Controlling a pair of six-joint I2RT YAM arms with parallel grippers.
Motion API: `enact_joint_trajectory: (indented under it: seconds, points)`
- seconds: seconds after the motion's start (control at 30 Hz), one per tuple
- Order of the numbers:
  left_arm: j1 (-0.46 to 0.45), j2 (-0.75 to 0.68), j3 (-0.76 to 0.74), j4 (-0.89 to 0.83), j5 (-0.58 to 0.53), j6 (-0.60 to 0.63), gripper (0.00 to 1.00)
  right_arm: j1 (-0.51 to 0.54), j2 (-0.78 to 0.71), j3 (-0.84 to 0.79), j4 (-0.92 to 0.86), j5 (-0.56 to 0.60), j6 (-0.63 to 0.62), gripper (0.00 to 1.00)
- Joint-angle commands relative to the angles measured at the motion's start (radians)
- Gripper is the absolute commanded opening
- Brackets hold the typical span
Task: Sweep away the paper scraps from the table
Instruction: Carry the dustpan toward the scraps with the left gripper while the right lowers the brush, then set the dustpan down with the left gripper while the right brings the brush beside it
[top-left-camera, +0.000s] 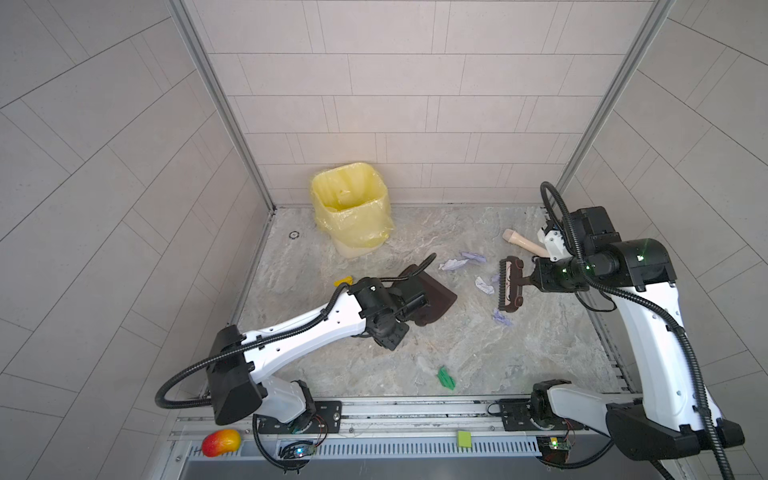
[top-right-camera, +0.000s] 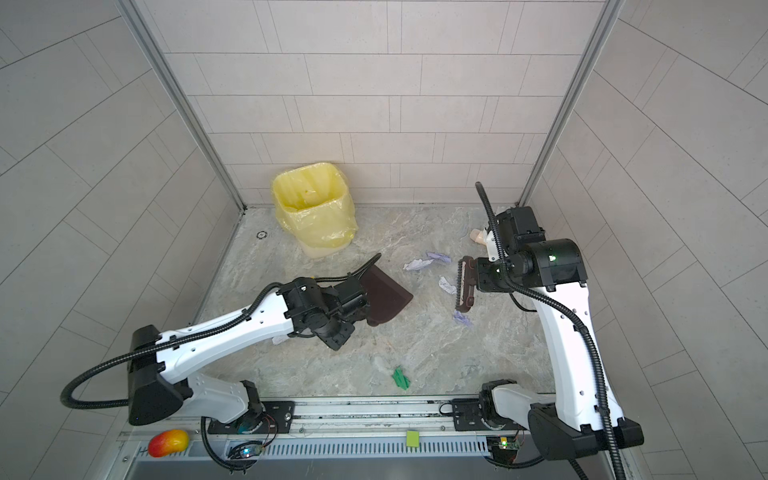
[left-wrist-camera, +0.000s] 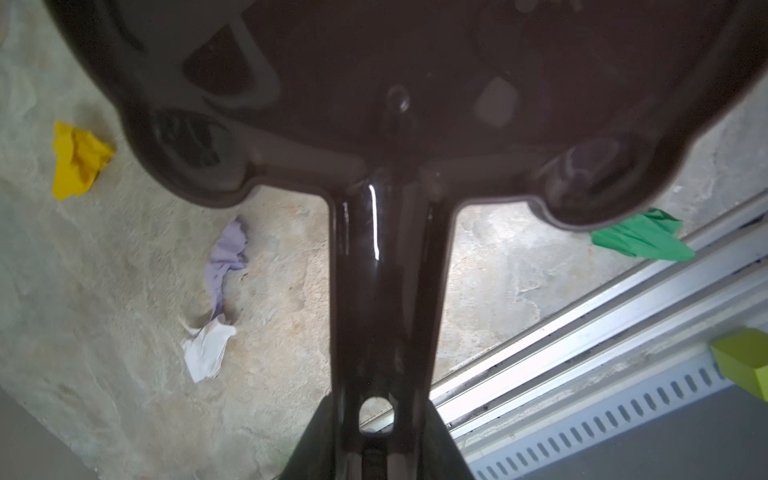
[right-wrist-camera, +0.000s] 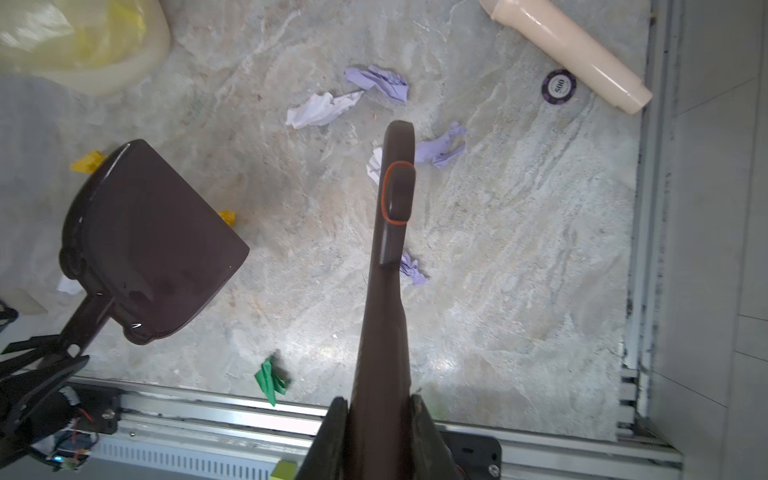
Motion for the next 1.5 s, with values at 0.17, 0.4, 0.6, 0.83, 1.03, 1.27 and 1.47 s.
enact_joint_trajectory:
  seconds: [0.17, 0.4, 0.6, 0.83, 1.03, 1.27, 1.47]
  points:
    - [-0.018, 0.104, 0.083, 0.01, 0.055, 0.233, 0.0, 0.1, 0.039, 0.012, -0.14, 0.228, 0.013, 0.0]
    - [-0.025, 0.178, 0.121, 0.054, 0.069, 0.354, 0.0, 0.109, 0.035, -0.075, -0.111, 0.224, 0.011, 0.0]
    - [-0.028, 0.237, 0.152, 0.091, 0.06, 0.427, 0.0, 0.108, 0.028, -0.164, -0.064, 0.211, 0.001, 0.0]
    - [-0.028, 0.289, 0.157, 0.114, 0.047, 0.48, 0.0, 0.103, 0.029, -0.233, -0.027, 0.225, -0.006, 0.0]
    - [-0.028, 0.31, 0.166, 0.135, 0.047, 0.492, 0.0, 0.102, 0.04, -0.267, 0.006, 0.23, -0.007, 0.0]
    - [-0.028, 0.348, 0.195, 0.112, 0.064, 0.502, 0.0, 0.101, 0.051, -0.301, 0.03, 0.216, -0.007, 0.0]
    - [-0.028, 0.388, 0.225, 0.062, 0.056, 0.521, 0.0, 0.102, 0.076, -0.294, 0.028, 0.166, -0.022, 0.0]
